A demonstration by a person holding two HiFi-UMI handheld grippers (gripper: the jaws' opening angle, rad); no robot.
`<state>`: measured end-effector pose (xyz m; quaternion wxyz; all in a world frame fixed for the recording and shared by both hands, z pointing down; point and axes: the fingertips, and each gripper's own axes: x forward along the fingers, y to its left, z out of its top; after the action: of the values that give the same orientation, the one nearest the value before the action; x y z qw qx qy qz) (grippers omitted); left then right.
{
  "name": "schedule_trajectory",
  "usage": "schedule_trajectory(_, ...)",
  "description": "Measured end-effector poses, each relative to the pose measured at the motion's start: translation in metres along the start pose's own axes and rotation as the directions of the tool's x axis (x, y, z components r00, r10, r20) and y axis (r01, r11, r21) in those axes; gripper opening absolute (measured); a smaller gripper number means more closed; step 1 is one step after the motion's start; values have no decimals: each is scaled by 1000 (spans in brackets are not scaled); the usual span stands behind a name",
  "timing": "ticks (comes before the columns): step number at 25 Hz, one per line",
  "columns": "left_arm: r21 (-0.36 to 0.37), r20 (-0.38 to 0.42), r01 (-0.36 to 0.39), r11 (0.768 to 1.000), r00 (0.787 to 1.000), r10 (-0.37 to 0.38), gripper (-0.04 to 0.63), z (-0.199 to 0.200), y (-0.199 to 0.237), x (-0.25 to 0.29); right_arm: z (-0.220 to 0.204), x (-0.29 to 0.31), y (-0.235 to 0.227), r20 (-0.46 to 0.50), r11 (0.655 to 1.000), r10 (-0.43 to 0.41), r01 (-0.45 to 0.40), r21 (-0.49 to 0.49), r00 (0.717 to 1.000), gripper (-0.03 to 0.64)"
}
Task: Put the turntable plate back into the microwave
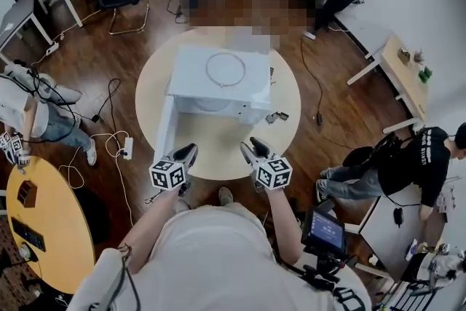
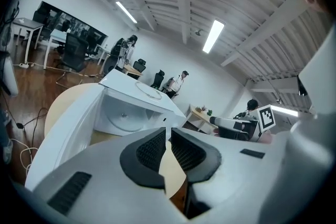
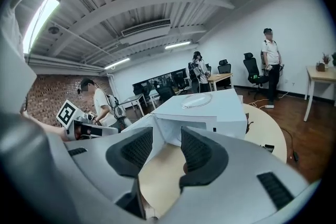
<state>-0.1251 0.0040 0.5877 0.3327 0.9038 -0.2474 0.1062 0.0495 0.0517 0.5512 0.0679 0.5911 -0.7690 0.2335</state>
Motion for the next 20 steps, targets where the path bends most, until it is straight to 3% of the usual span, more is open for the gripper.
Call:
schedule_trajectory(5,10,-3,9,1000,1000,-9,35,7,-5,8,15,-12,-29,84,989,-49,36,146,995,169)
schedule_trajectory(15,24,34,37,999,999,-38,35,14,-9,13,0,-19,-39,78,997,-72,70,40,994,169)
schedule_trajectory(20,3,-1,2,1000,1000,-2,35,-6,-1,13,-35,-6,-34,-18,995,-71,69,-68,997,169)
